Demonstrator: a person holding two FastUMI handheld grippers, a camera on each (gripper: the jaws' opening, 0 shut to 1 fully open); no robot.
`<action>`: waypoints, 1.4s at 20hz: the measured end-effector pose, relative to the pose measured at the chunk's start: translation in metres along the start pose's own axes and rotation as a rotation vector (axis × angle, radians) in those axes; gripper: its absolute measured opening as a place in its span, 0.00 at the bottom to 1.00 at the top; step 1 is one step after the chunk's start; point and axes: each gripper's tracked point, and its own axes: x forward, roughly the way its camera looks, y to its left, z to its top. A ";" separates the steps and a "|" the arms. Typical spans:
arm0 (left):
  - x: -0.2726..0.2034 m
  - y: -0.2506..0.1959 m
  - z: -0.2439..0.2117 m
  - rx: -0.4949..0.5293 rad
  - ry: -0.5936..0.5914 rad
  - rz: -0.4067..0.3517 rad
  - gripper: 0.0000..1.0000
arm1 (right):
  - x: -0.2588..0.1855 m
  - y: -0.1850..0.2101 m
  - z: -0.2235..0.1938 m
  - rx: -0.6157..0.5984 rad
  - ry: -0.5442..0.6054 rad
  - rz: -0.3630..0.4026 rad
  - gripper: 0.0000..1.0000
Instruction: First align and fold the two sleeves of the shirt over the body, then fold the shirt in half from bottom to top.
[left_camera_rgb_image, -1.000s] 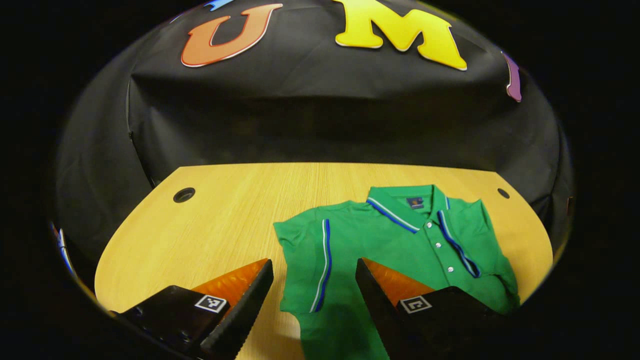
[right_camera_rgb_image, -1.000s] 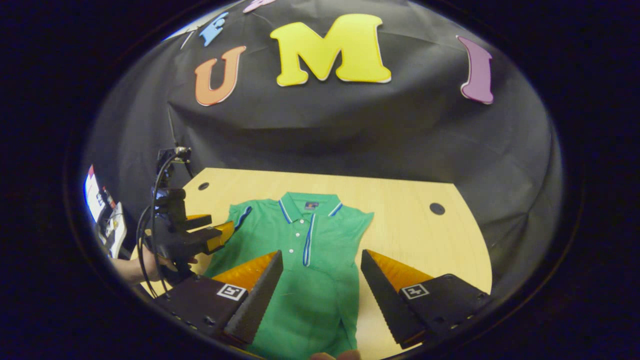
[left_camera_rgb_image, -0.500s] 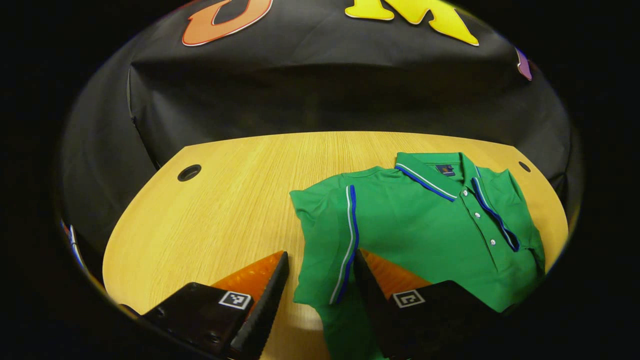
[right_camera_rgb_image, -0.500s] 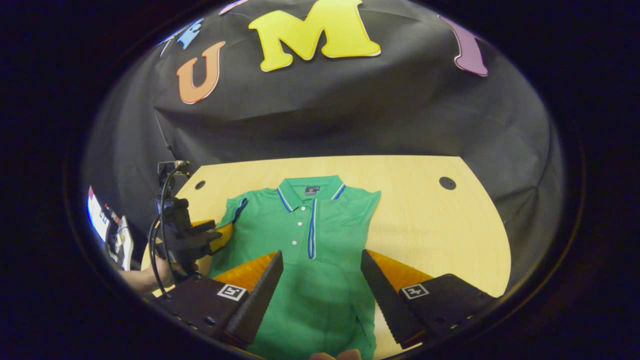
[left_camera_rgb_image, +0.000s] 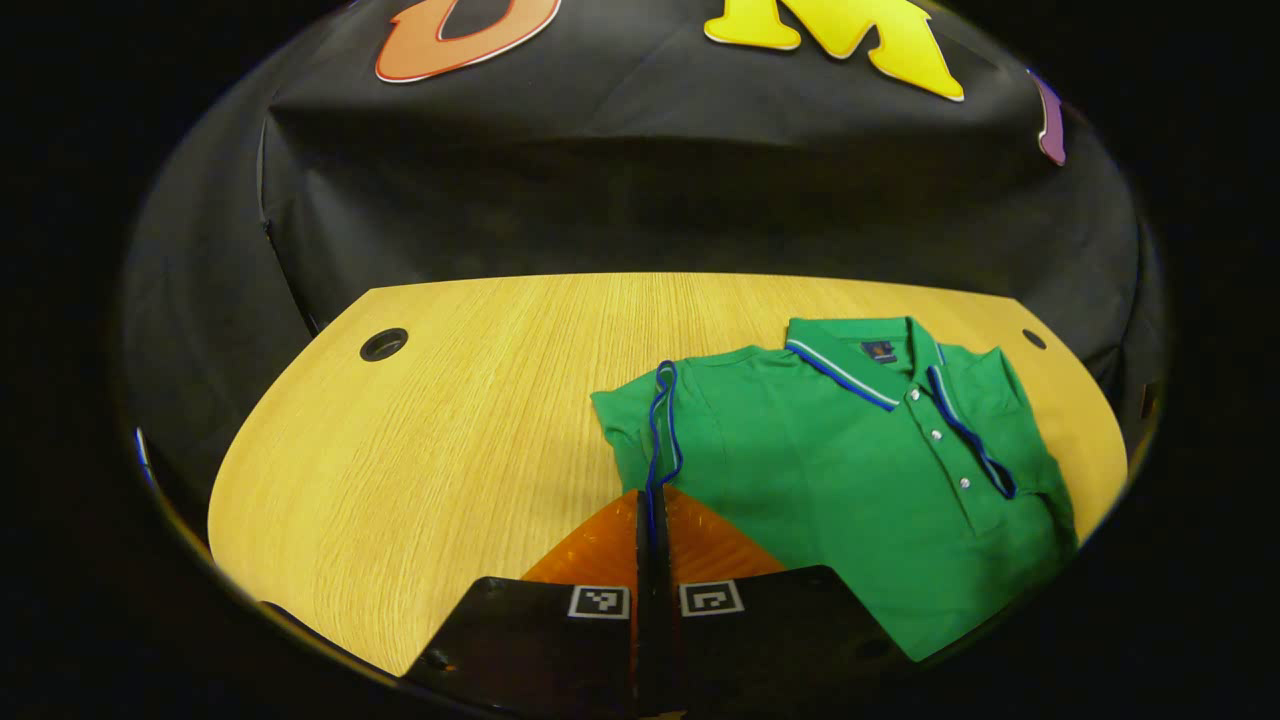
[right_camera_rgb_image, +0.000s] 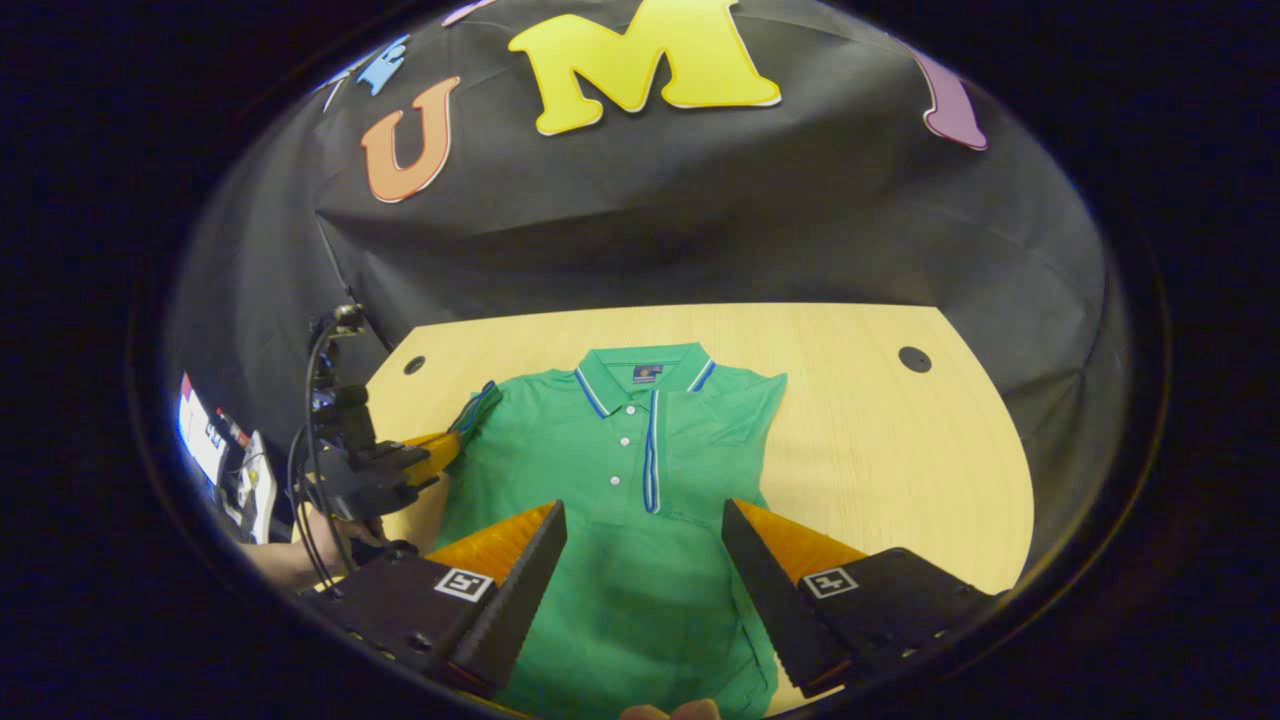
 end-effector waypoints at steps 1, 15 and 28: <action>-0.003 -0.002 0.004 -0.005 -0.009 -0.010 0.06 | 0.000 0.000 -0.001 0.006 0.002 -0.001 0.96; -0.032 -0.098 0.056 0.072 -0.063 -0.058 0.06 | -0.050 -0.012 0.007 0.027 -0.106 -0.020 0.96; -0.042 -0.148 0.045 0.054 -0.066 -0.033 1.00 | -0.092 -0.049 0.010 0.005 -0.194 -0.089 0.96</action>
